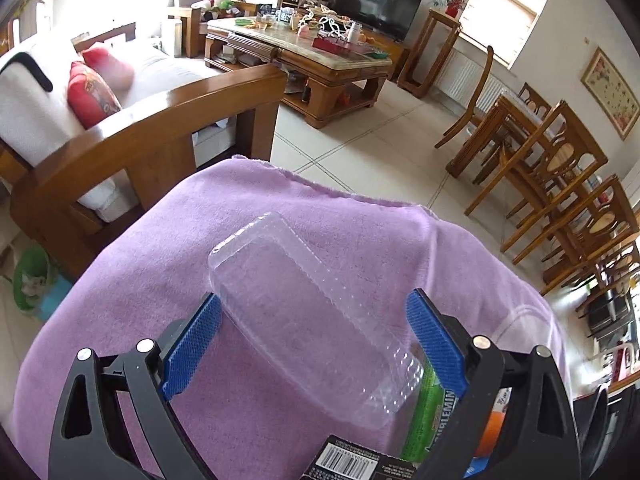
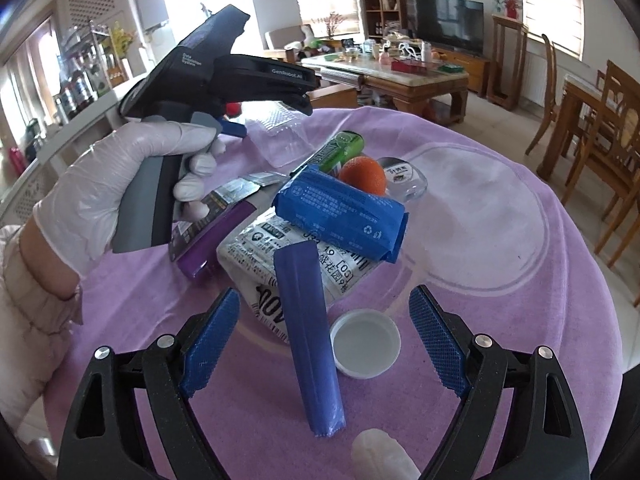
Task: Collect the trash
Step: 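Grasp the clear plastic tray with the left tool while the right tool grasps the blue strip, then carry the tray and blue strip over the black bin and open both tools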
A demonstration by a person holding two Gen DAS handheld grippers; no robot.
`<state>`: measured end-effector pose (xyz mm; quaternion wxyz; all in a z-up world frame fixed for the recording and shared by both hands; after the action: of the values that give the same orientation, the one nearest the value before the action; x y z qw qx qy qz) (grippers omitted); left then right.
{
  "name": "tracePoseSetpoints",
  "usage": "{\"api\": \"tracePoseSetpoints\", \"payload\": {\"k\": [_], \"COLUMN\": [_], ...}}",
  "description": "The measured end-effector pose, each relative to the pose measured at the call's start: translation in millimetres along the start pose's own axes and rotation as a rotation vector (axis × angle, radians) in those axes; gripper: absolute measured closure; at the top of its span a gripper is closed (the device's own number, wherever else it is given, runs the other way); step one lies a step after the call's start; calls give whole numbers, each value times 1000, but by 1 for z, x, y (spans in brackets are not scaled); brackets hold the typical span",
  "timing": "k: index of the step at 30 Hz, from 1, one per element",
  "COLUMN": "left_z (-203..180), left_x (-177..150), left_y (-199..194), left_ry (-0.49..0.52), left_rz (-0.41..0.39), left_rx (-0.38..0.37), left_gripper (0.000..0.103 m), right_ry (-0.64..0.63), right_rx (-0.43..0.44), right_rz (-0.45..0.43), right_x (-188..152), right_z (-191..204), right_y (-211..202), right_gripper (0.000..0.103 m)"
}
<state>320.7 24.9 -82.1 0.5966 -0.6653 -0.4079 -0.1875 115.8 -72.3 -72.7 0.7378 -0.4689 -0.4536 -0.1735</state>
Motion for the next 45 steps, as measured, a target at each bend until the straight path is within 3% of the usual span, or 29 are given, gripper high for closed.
{"api": "tracePoseSetpoints", "payload": {"k": [3, 5, 7, 10, 16, 24, 31, 35, 43, 44, 45], "left_z": [2, 7, 12, 20, 24, 20, -18, -32, -41, -43, -43], "left_x": [-1, -1, 0, -1, -9, -15, -31, -43, -71, -74, -76], "left_y": [-4, -7, -10, -16, -31, -83, -134, -144, -156, -157, -157], "left_ry": [43, 51, 59, 75, 74, 60, 101, 117, 147, 150, 151], "left_rz": [-22, -29, -34, -43, -36, -112, -149, -154, -141, -137, -136], "left_rx": [19, 18, 16, -13, -82, -195, -321, -356, -392, -397, -401], "left_gripper": [30, 42, 61, 66, 67, 67, 66, 66, 66, 66, 66], "right_ry": [-11, -18, -13, -17, -29, 18, 75, 100, 167, 175, 195], "right_rx": [-7, -15, -15, -20, -24, -2, 27, 44, 99, 112, 125], "right_rz": [16, 16, 14, 13, 18, -21, -48, -12, -46, -43, -36], "right_x": [-1, -2, -3, -3, -6, -6, -11, -21, -24, -24, -25], "right_z": [0, -1, -1, -1, 6, 11, 12, 11, 13, 15, 15], "right_y": [3, 4, 3, 3, -2, -25, -50, -51, -70, -71, -73], "right_gripper": [34, 37, 44, 57, 80, 82, 81, 80, 76, 71, 44]}}
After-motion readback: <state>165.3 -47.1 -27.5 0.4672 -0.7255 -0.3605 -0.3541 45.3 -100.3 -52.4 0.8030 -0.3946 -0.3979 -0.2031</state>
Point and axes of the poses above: each gripper's, at about its wrist camera, not at the fingertips, and y roughly the way its jaws point, z to its left, x to its top, the point moved 8 cm from there along y, roughly the way its jaws point, and after that the axes turned 15 degrees about -z, right-handed, at the moved point
